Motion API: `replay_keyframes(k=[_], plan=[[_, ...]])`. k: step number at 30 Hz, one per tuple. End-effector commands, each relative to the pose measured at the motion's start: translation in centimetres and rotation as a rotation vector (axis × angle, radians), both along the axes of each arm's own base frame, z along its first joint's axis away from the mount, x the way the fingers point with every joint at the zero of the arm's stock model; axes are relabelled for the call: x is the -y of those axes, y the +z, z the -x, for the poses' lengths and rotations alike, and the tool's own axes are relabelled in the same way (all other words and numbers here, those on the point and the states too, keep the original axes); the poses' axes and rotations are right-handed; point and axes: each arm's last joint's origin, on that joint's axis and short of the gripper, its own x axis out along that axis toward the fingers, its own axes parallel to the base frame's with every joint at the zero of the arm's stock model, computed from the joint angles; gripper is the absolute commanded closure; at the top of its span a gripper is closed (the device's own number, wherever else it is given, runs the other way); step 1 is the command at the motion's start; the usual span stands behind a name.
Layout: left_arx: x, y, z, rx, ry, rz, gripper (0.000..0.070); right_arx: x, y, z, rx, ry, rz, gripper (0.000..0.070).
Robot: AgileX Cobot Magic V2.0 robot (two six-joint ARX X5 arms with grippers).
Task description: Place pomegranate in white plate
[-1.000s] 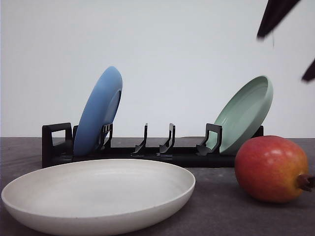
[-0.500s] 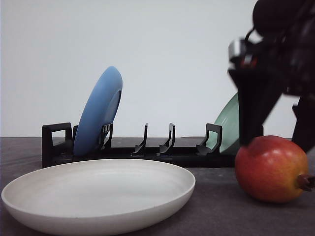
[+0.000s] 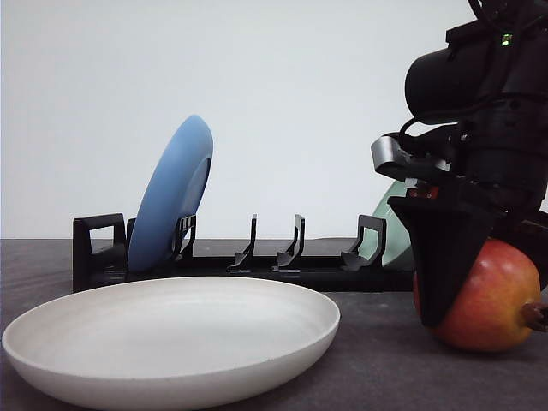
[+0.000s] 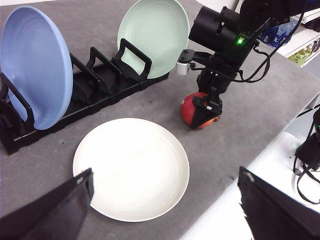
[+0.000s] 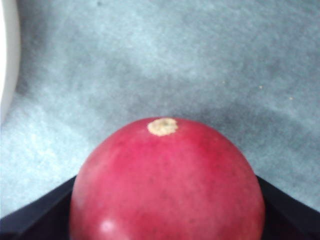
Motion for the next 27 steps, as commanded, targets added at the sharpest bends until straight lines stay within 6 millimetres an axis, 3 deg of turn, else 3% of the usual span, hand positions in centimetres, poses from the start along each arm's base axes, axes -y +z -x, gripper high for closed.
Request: replay_keyframes(k=[1, 7, 14, 18, 21, 27], plan=[[-0.1, 0.4, 0.1, 0.000, -0.011, 0.023, 0.0144, -0.3, 0.1, -0.4, -0.002, 0.008, 0.008, 0.0302], [-0.1, 0.4, 0.1, 0.000, -0.012, 0.022, 0.0144, -2.1, 3.1, -1.1, 0.025, 0.021, -0.005, 0.0301], [0.0, 0.4, 0.1, 0.003, -0.013, 0.019, 0.0144, -8.8, 6.4, -0.2, 0.105, 0.170, -0.079, 0.0301], [0.0, 0.4, 0.1, 0.002, -0.013, 0.019, 0.0144, -13.4, 5.9, 0.9, 0.132, 0.263, -0.119, 0.0301], [0.0, 0.4, 0.1, 0.002, -0.012, 0.019, 0.0144, -15.9, 4.3, 1.6, 0.138, 0.322, -0.132, 0.0301], [0.0, 0.4, 0.1, 0.001, -0.012, 0.019, 0.0144, -18.3, 1.1, 1.9, 0.125, 0.365, -0.118, 0.0300]])
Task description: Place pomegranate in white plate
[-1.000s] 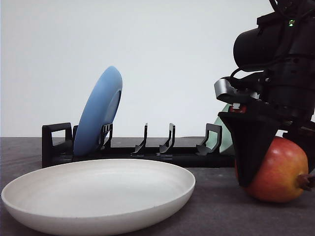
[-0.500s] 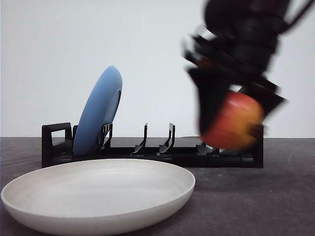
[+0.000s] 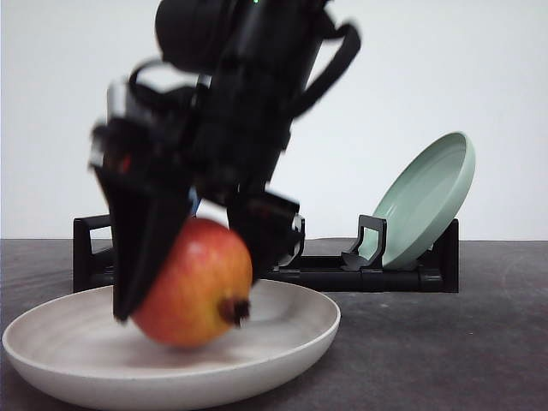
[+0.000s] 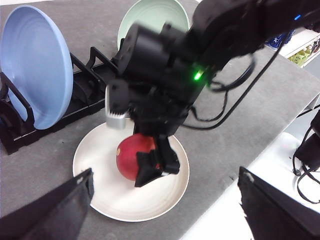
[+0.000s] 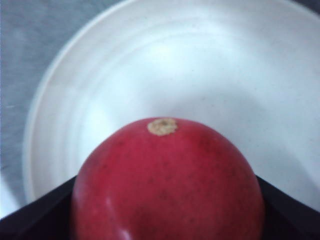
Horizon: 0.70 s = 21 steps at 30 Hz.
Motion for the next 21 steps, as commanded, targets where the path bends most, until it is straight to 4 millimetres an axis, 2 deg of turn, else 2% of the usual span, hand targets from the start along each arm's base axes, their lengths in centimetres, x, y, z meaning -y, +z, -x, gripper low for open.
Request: replay_keyframes(k=[1, 7, 8, 11, 13, 17, 21], plan=[[0.0, 0.4, 0.1, 0.003, -0.013, 0.018, 0.0144, -0.8, -0.3, 0.0, 0.002, 0.000, -0.003, 0.0299], [0.0, 0.4, 0.1, 0.003, -0.013, 0.019, 0.0144, -0.8, -0.8, 0.0, -0.008, 0.002, 0.011, 0.0265], [0.0, 0.4, 0.1, 0.002, -0.012, 0.019, 0.0144, -0.9, -0.8, 0.0, -0.009, 0.002, 0.010, 0.0233], [0.0, 0.4, 0.1, 0.001, -0.012, 0.020, 0.0144, -0.8, -0.8, -0.1, -0.010, 0.001, 0.011, 0.0077], [0.0, 0.4, 0.1, 0.001, -0.012, 0.020, 0.0144, -0.8, -0.8, -0.1, -0.009, 0.001, 0.009, 0.0009], [0.0, 0.4, 0.1, -0.003, -0.010, 0.024, 0.0144, -0.9, -0.3, -0.1, 0.001, 0.001, -0.003, 0.0000], [0.0, 0.4, 0.1, -0.010, -0.005, 0.029, 0.0144, -0.5, 2.0, -0.3, 0.038, 0.000, -0.044, 0.0000]])
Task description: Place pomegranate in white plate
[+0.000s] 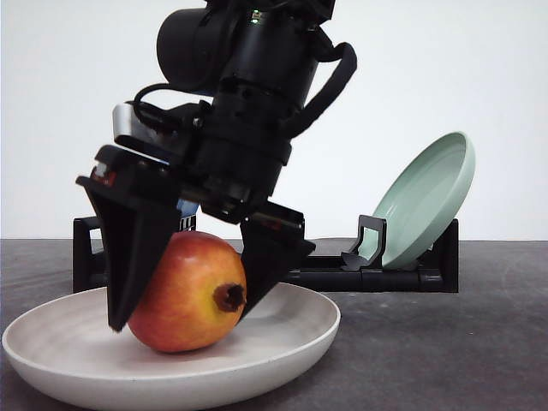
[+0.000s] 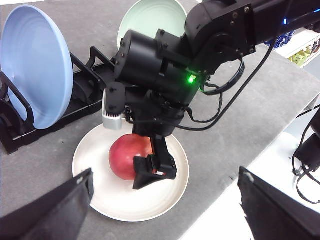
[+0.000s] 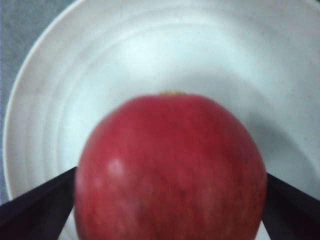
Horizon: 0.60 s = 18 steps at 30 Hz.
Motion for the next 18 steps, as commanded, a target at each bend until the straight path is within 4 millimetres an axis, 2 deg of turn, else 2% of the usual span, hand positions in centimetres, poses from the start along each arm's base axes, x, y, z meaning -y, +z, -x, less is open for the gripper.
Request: replay_keyframes(k=[1, 5, 10, 15, 18], plan=[[0.0, 0.4, 0.1, -0.005, -0.008, 0.025, 0.0144, -0.3, 2.3, 0.0, 0.046, 0.013, -0.053, 0.0000], [0.0, 0.4, 0.1, -0.008, -0.006, 0.027, 0.0144, 1.4, 6.2, 0.3, 0.092, -0.011, -0.102, 0.0000], [-0.1, 0.4, 0.1, -0.009, -0.006, 0.025, 0.0144, 5.7, 11.2, 1.8, 0.143, -0.067, -0.092, 0.0000], [-0.1, 0.4, 0.1, -0.009, -0.006, 0.024, 0.0144, 11.3, 16.4, 4.9, 0.275, -0.160, -0.068, 0.0000], [-0.1, 0.4, 0.1, -0.007, -0.008, 0.022, 0.0144, 14.3, 18.5, 7.3, 0.343, -0.187, -0.123, 0.0000]])
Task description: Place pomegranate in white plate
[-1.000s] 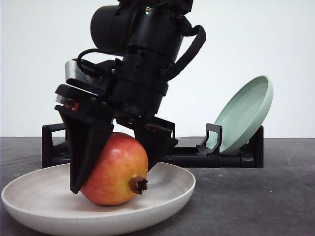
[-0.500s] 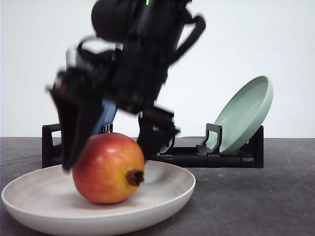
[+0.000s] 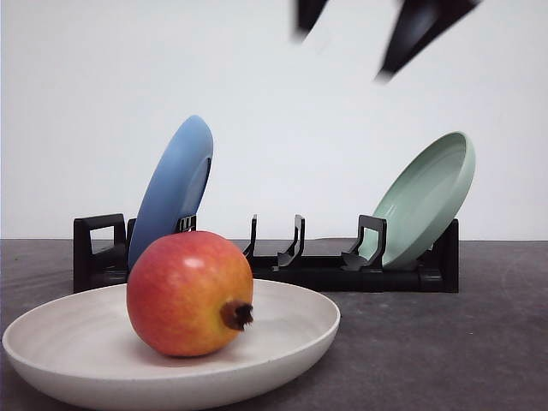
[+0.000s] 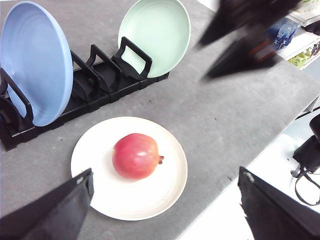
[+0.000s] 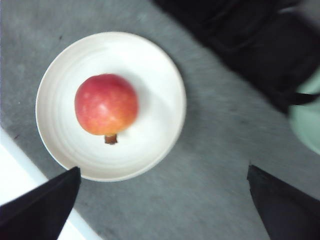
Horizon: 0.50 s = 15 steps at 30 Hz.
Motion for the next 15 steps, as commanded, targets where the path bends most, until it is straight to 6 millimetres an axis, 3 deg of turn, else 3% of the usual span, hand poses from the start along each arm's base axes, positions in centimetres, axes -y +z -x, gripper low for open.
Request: replay_keyframes(k=[1, 7, 15], plan=[[0.0, 0.4, 0.1, 0.005, -0.014, 0.017, 0.0144, 1.5, 1.1, 1.5, 0.050, 0.004, -0.032, 0.0000], [0.0, 0.4, 0.1, 0.005, -0.014, 0.017, 0.0144, 7.2, 1.6, 6.8, 0.170, -0.079, -0.188, 0.0000], [0.0, 0.4, 0.1, 0.008, -0.011, 0.021, 0.0144, 11.4, -2.9, 10.8, 0.292, -0.147, -0.455, 0.0000]])
